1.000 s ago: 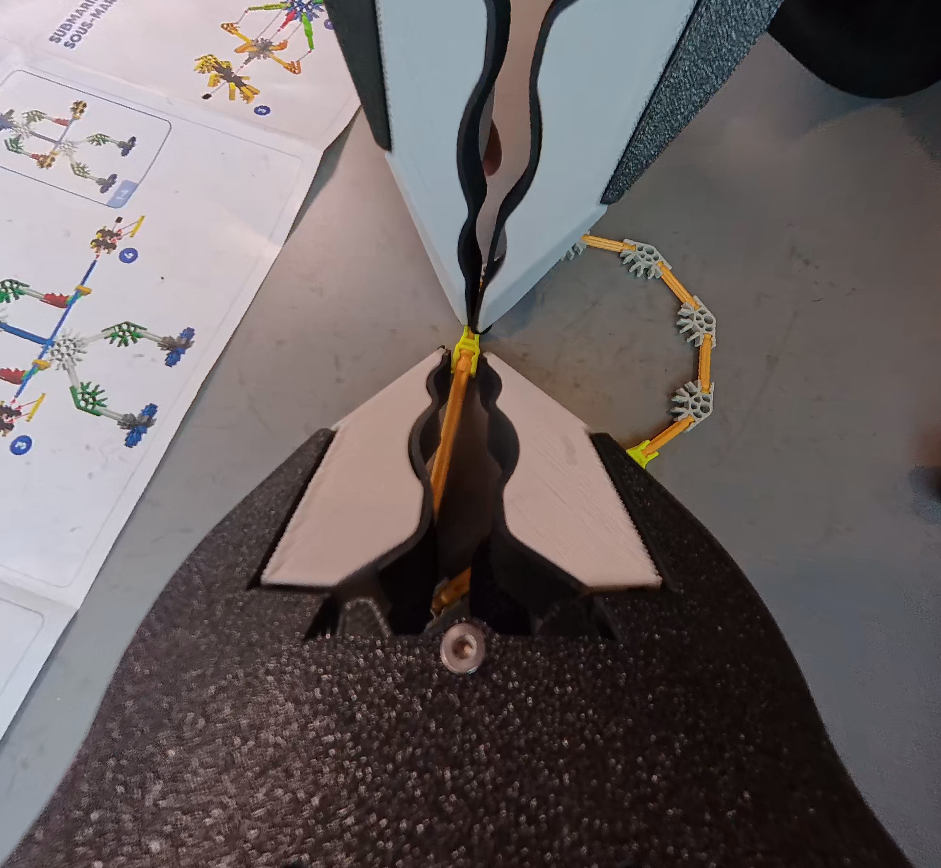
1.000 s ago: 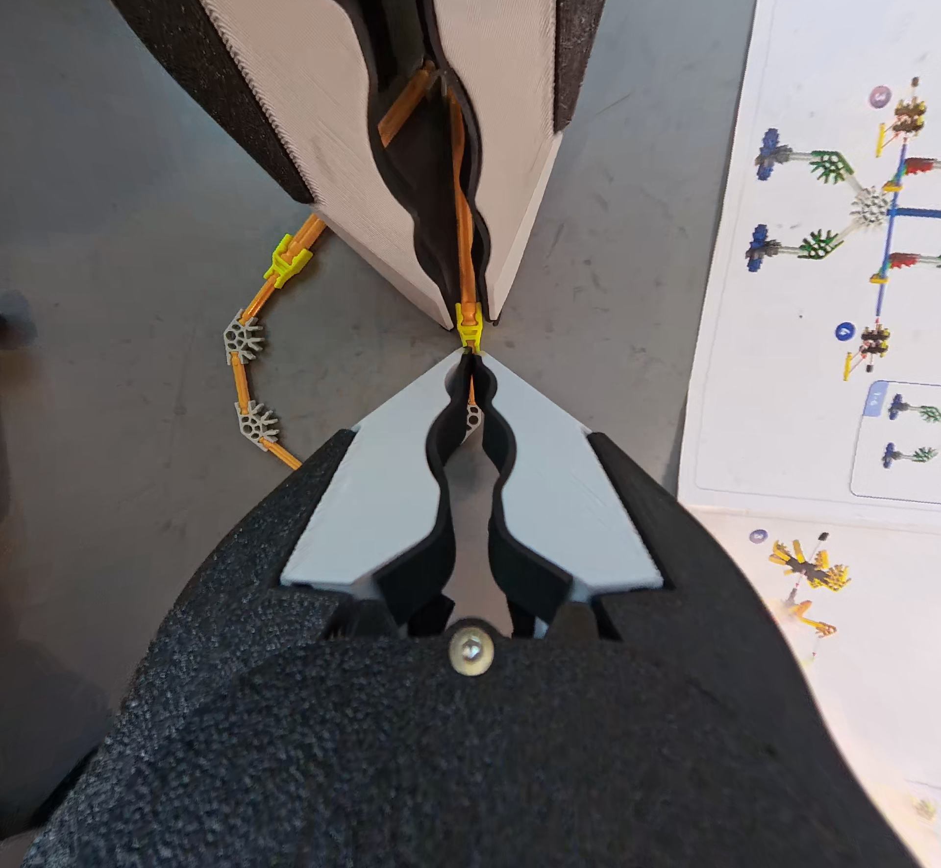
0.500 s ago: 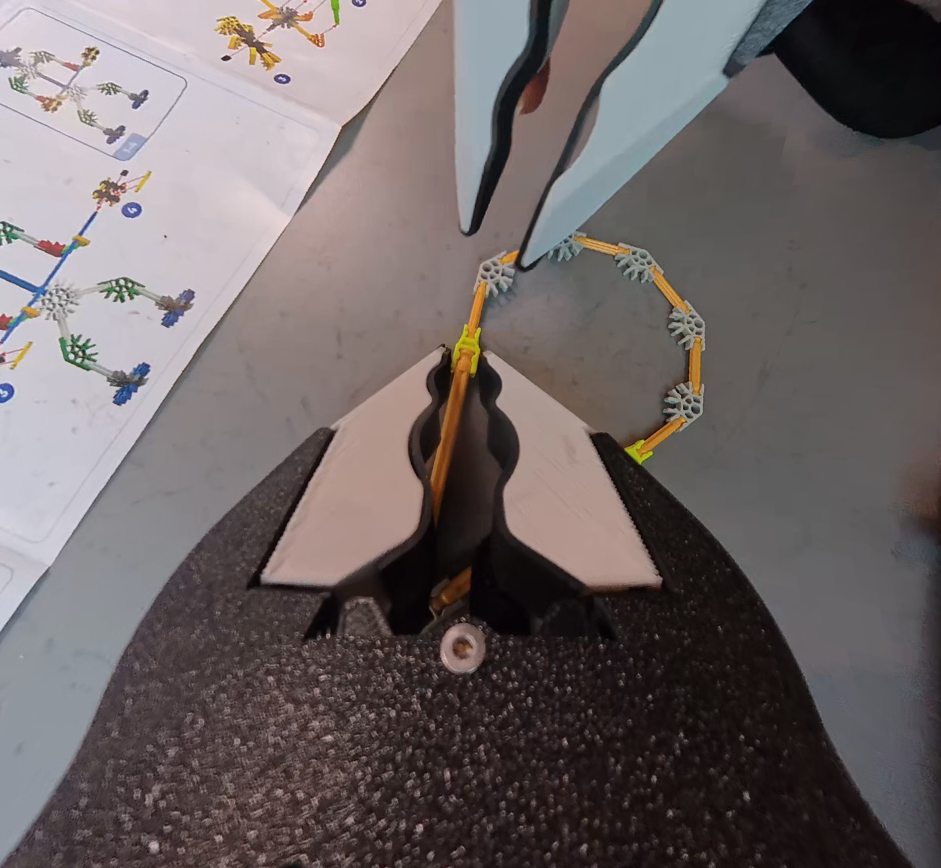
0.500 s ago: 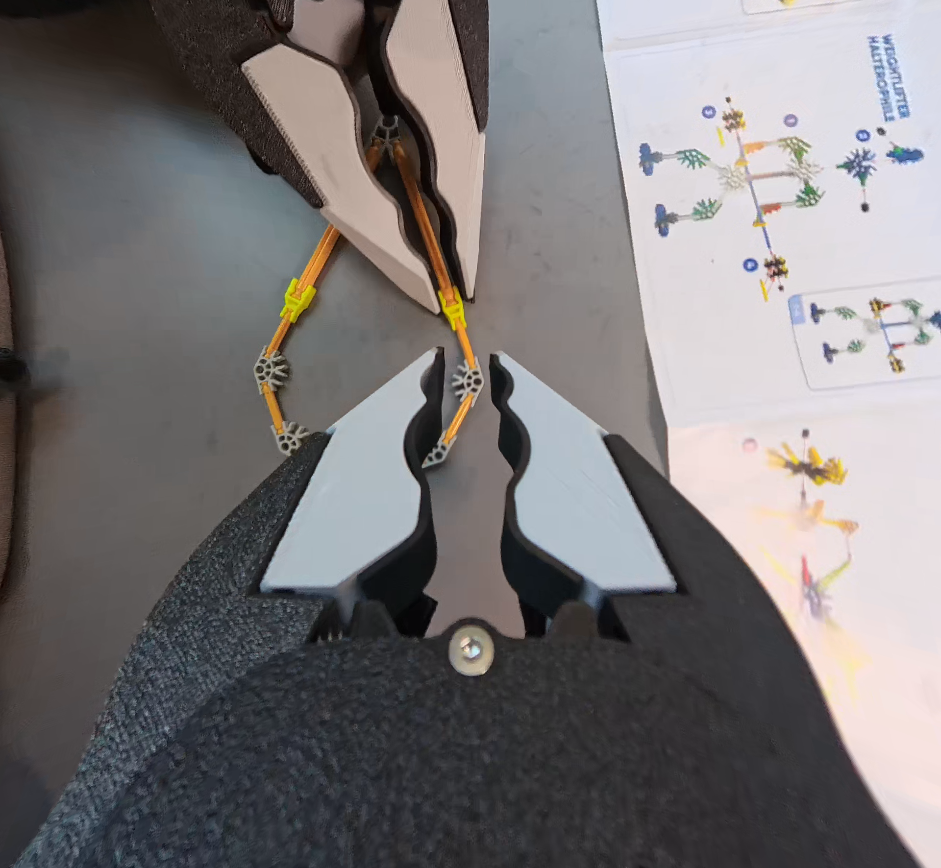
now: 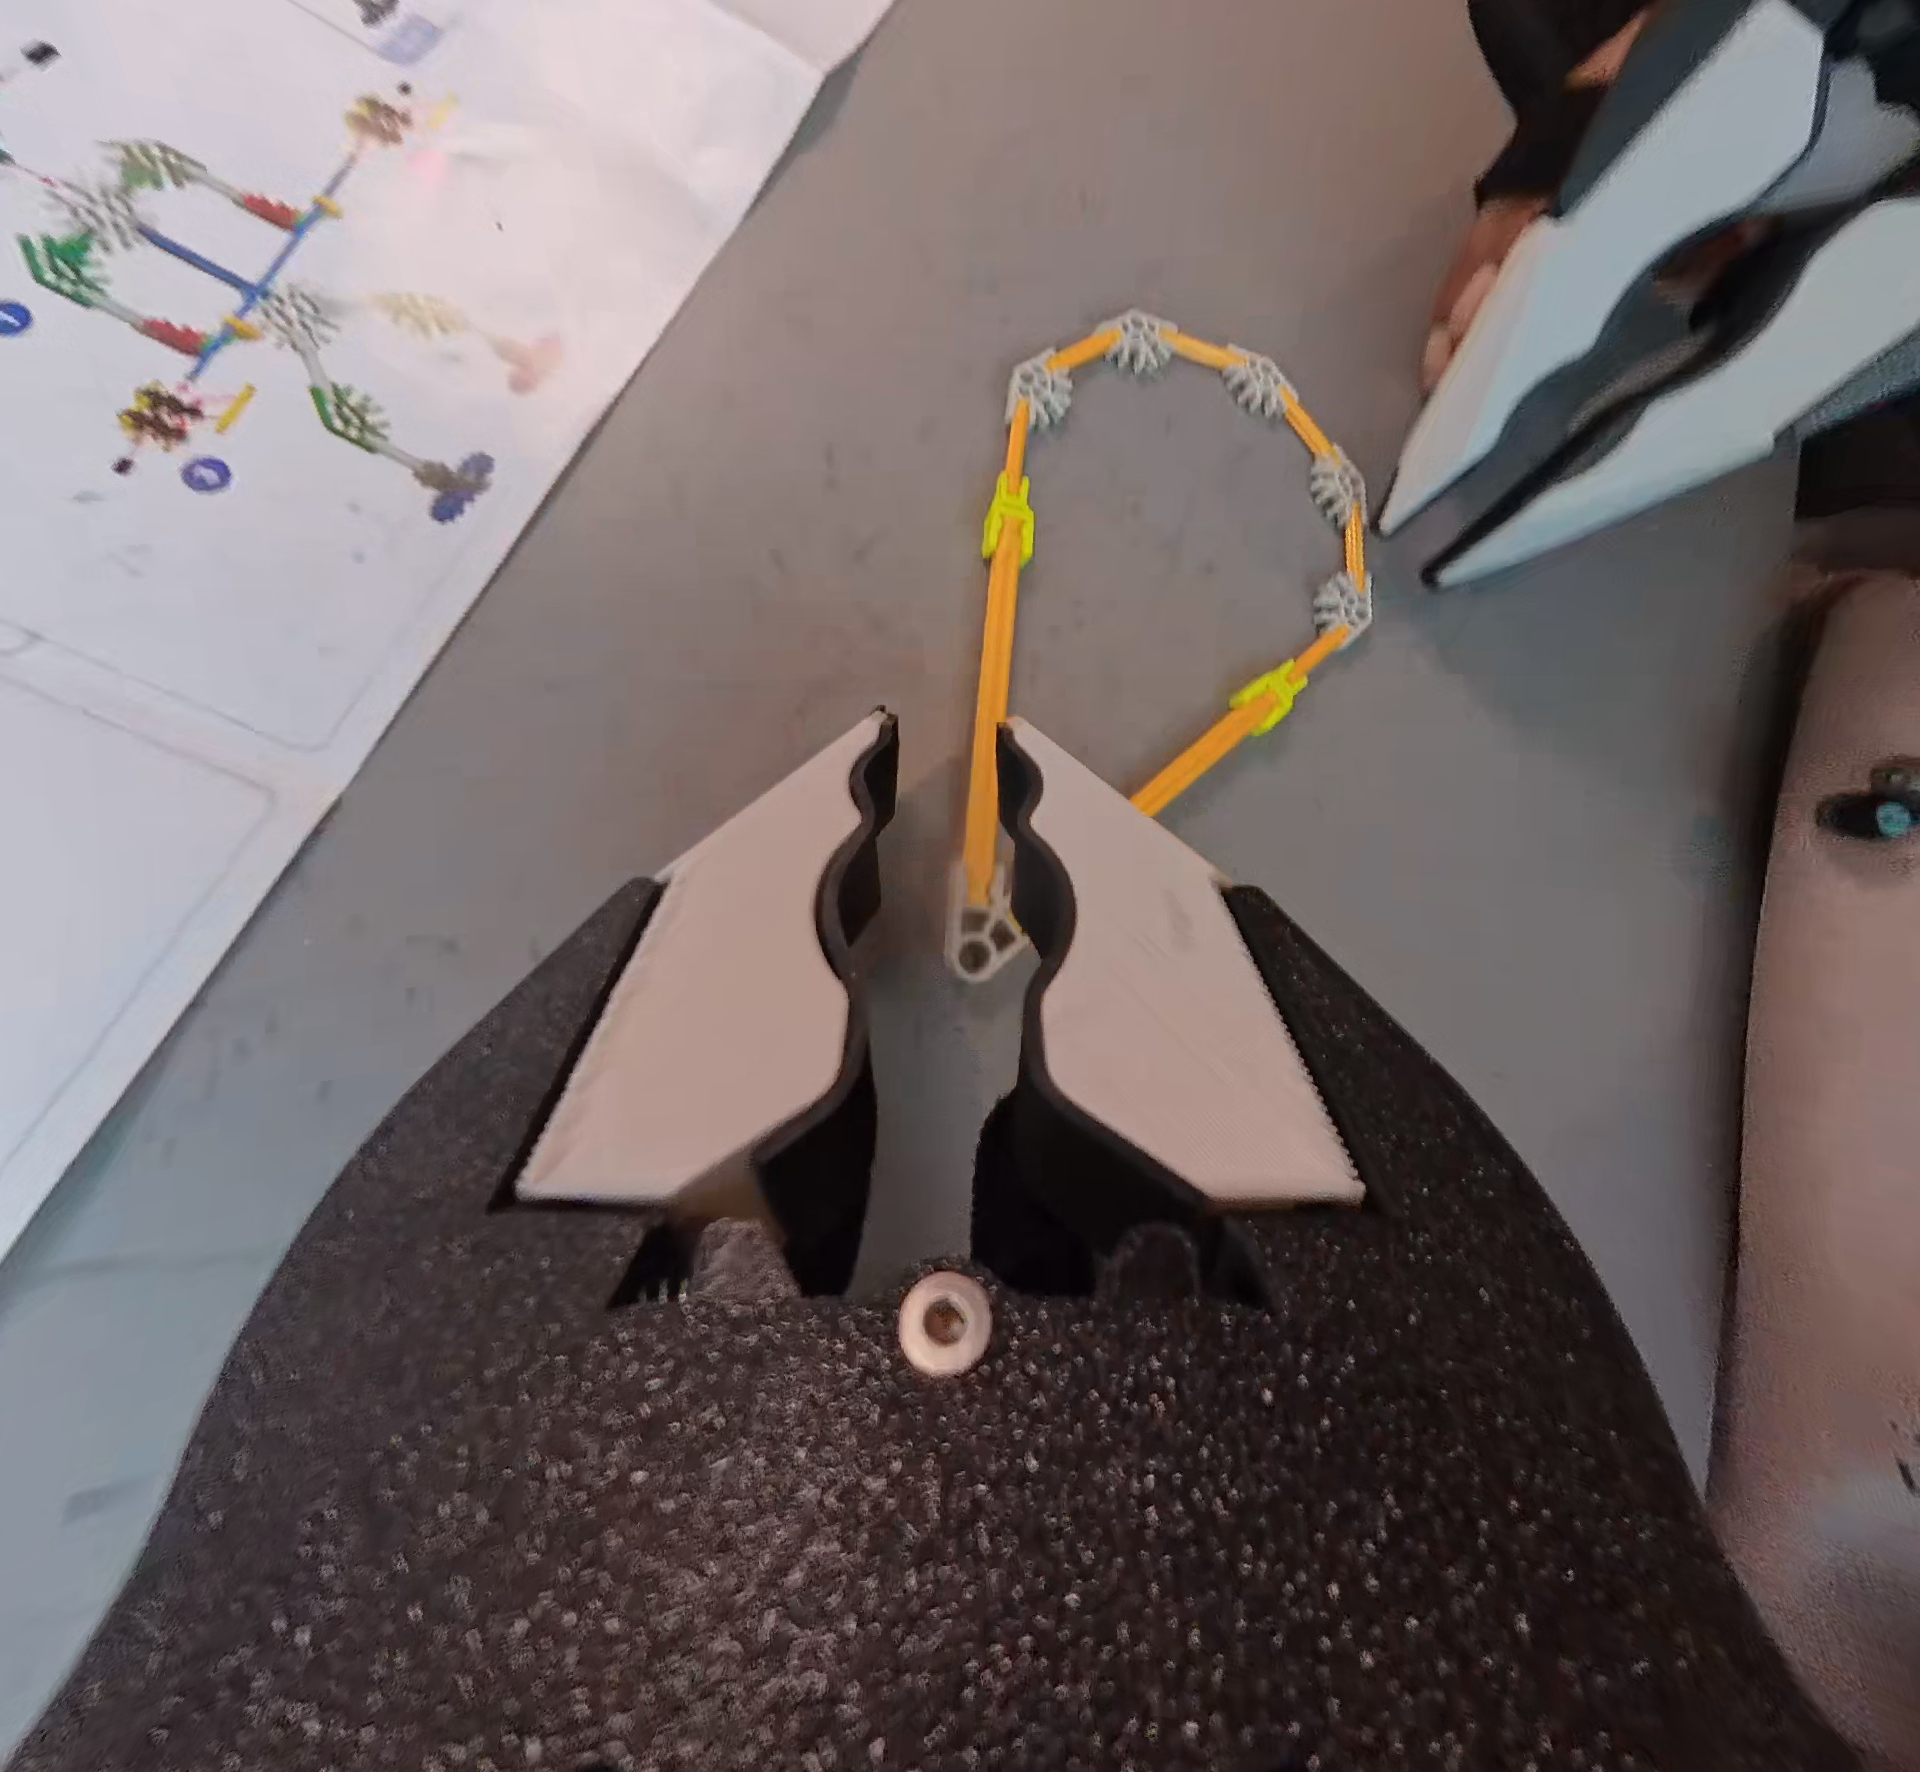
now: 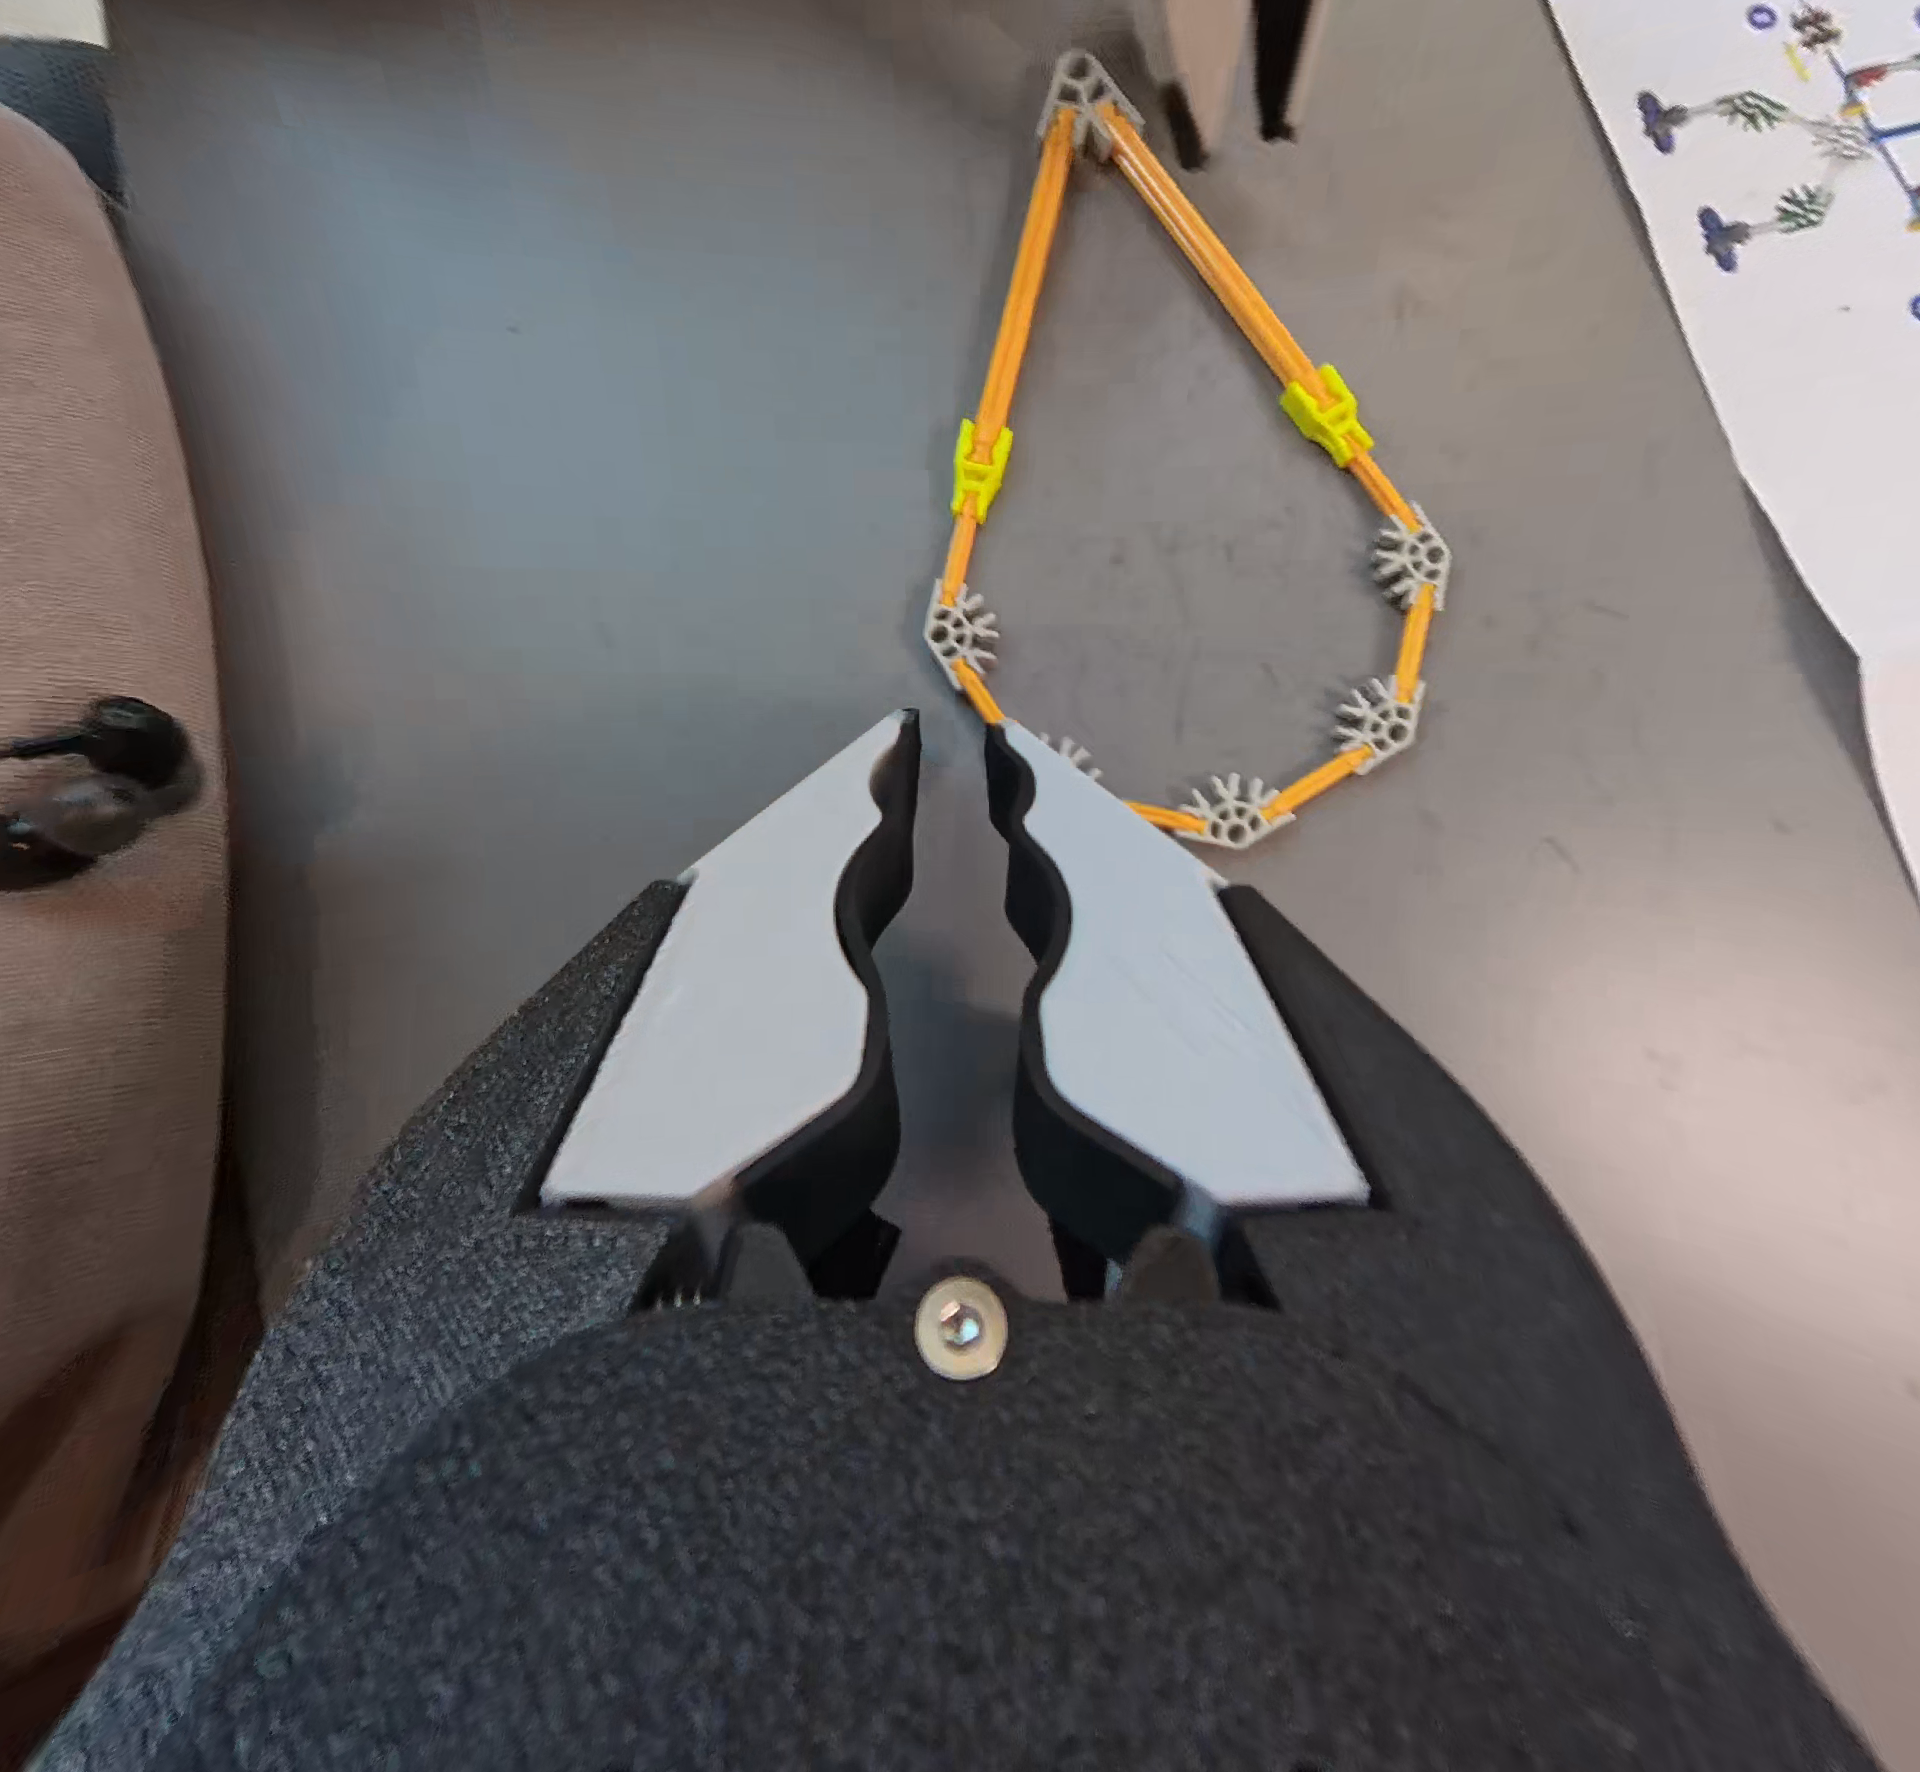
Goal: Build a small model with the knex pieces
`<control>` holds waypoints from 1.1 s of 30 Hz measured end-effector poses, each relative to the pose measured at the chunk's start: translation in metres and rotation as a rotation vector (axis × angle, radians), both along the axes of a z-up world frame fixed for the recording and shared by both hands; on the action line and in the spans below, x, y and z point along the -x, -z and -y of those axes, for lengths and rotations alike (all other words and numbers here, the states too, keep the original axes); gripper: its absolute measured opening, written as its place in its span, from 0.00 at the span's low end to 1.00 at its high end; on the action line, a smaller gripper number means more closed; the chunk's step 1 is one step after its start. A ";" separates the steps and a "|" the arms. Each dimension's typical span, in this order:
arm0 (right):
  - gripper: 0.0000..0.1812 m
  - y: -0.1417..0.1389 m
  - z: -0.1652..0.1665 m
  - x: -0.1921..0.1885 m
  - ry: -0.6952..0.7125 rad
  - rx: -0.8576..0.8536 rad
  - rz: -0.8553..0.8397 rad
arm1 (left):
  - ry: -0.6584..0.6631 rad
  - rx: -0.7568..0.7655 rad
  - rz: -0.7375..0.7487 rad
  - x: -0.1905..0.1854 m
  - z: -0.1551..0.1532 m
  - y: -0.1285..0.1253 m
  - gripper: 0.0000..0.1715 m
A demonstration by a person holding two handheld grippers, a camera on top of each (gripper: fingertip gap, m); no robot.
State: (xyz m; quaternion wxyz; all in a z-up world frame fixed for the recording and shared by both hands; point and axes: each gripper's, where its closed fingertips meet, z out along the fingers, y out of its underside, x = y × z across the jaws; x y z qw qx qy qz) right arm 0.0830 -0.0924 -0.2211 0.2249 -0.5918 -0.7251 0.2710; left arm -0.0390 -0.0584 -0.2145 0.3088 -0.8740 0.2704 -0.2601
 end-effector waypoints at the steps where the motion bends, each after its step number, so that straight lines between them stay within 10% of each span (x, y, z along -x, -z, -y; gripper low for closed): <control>1: 0.06 0.003 -0.010 -0.005 0.006 -0.036 0.032 | 0.031 0.024 -0.019 0.003 0.008 0.005 0.11; 14: 0.12 -0.018 -0.124 -0.026 0.388 -0.104 -0.063 | 0.498 -0.032 0.046 -0.073 0.076 -0.001 0.10; 25: 0.08 0.005 -0.118 -0.001 0.340 -0.040 0.084 | 0.089 -0.332 0.257 -0.043 0.001 -0.059 0.21; 33: 0.07 -0.007 -0.106 0.024 0.061 -0.095 -0.052 | -0.044 -0.272 0.268 -0.030 -0.017 -0.046 0.24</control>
